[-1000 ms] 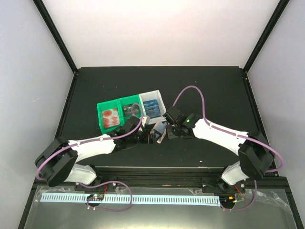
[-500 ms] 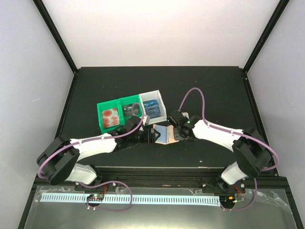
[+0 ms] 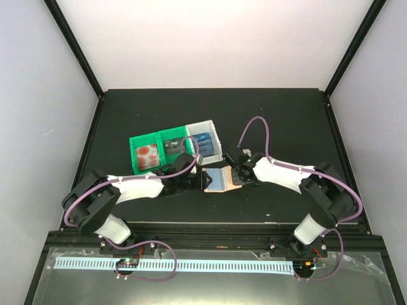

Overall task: Put the credit cards into the card holder
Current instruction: Open the card holder at the center of the board.

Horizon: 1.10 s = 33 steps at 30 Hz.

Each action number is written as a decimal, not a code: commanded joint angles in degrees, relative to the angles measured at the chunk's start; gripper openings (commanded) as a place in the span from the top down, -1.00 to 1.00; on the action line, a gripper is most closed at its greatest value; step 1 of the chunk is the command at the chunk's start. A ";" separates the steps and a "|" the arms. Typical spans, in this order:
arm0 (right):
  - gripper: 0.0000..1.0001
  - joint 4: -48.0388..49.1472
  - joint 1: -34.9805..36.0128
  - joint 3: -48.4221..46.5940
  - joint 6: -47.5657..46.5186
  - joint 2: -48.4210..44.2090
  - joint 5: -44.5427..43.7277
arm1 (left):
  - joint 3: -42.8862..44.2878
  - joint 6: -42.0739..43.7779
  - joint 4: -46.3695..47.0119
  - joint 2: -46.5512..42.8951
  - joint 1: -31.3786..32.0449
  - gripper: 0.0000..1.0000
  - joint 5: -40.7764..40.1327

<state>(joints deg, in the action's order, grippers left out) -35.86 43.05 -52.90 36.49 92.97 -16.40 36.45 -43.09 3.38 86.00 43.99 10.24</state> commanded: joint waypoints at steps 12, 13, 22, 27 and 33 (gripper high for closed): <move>0.25 -7.86 -0.09 -10.79 -1.67 -13.00 4.90 | 2.57 1.95 -0.06 1.47 -0.13 0.45 0.71; 0.27 -6.46 -0.07 -10.70 -2.62 -13.70 7.22 | 2.58 1.88 0.06 1.82 -0.13 0.46 0.95; 0.38 0.22 0.66 -9.73 -6.29 -9.60 18.52 | 2.67 1.27 0.17 1.63 -0.13 0.53 0.16; 0.36 -3.07 2.13 -12.27 -7.26 -1.01 15.65 | 3.64 1.60 -3.57 -0.40 -0.42 0.53 -3.43; 0.37 -3.84 4.05 -13.20 -6.43 4.32 10.96 | 6.03 4.95 -10.75 -7.35 -1.19 0.50 -9.21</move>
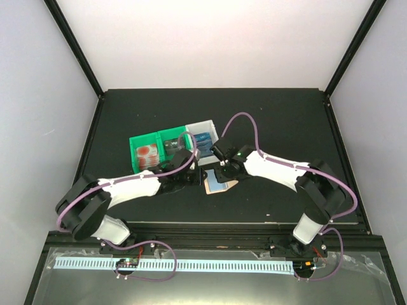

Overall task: Put the credit cards into the card holder
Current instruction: Open the card holder at the center of the board.

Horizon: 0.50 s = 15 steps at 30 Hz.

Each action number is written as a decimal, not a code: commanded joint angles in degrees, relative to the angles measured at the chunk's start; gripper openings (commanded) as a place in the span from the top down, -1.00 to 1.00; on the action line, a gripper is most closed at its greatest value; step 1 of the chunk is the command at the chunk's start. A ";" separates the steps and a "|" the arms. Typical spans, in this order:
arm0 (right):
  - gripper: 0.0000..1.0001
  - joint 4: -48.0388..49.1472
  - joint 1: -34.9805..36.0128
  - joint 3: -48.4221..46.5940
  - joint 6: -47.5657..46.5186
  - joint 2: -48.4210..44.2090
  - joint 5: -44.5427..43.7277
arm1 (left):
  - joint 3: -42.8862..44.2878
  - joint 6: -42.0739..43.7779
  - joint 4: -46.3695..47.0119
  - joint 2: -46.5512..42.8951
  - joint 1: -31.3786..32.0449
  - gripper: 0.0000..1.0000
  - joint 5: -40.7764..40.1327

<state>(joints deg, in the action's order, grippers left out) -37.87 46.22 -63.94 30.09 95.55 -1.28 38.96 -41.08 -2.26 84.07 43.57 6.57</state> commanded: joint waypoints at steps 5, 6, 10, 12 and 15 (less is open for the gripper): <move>0.37 -2.68 1.31 -2.79 0.91 5.00 -8.16 | 3.56 3.48 -8.61 -9.95 -2.90 0.50 -6.85; 0.33 -2.37 1.35 -2.81 0.75 5.82 -8.00 | 3.57 3.65 -9.12 -10.28 -3.44 0.50 -6.63; 0.07 -0.65 1.81 -2.79 -0.30 7.87 -5.58 | 4.77 5.28 -11.97 -14.94 -6.10 0.47 -6.30; -0.02 -0.05 2.27 -2.68 -0.62 8.95 -5.41 | 5.69 7.12 -13.19 -16.73 -7.47 0.39 -6.53; -0.07 -0.29 2.74 -2.49 -0.66 10.95 -6.80 | 7.81 11.31 -15.35 -18.43 -9.42 0.20 -6.78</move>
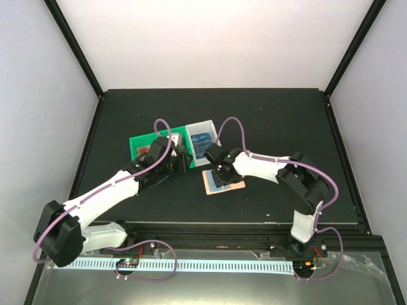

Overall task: Put the credit cards into the card holder
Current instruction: Open the card holder at the center of the board.

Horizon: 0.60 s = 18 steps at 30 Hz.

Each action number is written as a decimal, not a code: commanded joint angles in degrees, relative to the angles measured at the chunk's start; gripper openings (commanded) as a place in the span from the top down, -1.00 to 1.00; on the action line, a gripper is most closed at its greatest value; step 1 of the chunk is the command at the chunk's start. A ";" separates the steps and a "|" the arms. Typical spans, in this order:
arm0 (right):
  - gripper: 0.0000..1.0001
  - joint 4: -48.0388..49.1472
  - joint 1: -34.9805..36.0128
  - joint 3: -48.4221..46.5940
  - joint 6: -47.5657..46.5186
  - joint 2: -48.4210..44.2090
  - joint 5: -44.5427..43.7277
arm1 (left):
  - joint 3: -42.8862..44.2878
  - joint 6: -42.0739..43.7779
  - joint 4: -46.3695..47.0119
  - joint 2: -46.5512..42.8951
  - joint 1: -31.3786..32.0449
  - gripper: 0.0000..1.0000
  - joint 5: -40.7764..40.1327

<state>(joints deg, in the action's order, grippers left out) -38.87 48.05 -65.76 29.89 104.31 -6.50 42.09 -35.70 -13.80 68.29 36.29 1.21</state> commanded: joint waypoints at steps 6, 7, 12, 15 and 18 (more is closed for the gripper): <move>-0.12 0.33 1.02 2.77 -0.25 3.92 -6.14 | 10.92 22.38 -8.59 -2.02 -3.85 -0.14 -3.14; -0.13 0.49 1.02 3.35 -0.28 3.76 -6.43 | 11.93 26.31 -9.46 -1.14 -3.92 -0.14 -3.67; -0.14 2.08 0.93 4.60 -1.20 1.57 -4.27 | 11.75 43.63 -7.82 -0.66 -4.00 -0.11 -10.30; -0.14 3.55 0.49 4.82 -1.99 0.63 -0.47 | 11.54 54.18 -5.81 0.08 -4.08 -0.17 -10.52; -0.14 4.44 0.15 4.92 -2.59 -0.31 2.20 | 13.64 60.01 -8.60 3.35 -5.08 -0.42 -10.63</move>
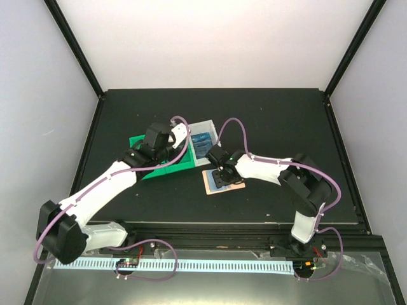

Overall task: Put the credit cards into the card holder
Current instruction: Open the card holder at the center of the board, then adjust the storage box at the center of the board.

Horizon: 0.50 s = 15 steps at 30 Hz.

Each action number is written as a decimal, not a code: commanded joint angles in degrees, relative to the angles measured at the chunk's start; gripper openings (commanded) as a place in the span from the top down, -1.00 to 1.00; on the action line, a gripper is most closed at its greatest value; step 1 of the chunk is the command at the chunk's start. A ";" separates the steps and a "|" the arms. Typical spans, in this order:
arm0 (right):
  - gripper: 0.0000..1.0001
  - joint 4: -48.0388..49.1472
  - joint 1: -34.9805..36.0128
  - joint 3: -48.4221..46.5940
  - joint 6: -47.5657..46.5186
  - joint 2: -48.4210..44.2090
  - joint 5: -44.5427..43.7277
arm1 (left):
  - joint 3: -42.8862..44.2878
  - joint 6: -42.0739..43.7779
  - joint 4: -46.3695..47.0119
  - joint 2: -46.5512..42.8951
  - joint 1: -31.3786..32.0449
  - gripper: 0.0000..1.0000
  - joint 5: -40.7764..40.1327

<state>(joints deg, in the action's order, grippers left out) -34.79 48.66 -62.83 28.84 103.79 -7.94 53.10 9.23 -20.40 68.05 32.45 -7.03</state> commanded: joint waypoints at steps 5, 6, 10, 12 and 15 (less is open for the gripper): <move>-0.14 1.05 -1.84 1.28 -2.04 -3.42 6.70 | 5.89 22.16 -7.15 13.02 -3.34 -0.44 -1.51; -0.14 1.13 -2.30 0.93 -1.94 -4.31 7.12 | 6.33 22.83 -7.41 14.49 -3.62 -0.39 -2.26; -0.14 2.22 -4.31 -1.41 -0.74 -5.82 8.69 | 7.46 24.82 -6.51 17.35 -5.45 -0.28 -2.21; -0.12 2.46 -5.02 -3.27 0.06 -4.29 8.81 | 8.18 25.76 -5.80 18.44 -5.80 -0.26 -2.05; -0.05 3.67 -5.41 -5.33 1.70 -1.43 9.26 | 10.61 27.29 -6.57 21.92 -5.90 -0.23 -2.66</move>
<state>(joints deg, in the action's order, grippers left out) -33.32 43.92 -65.12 28.49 100.07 -0.38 58.67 32.27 -26.59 87.13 27.00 -8.60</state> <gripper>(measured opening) 0.543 0.628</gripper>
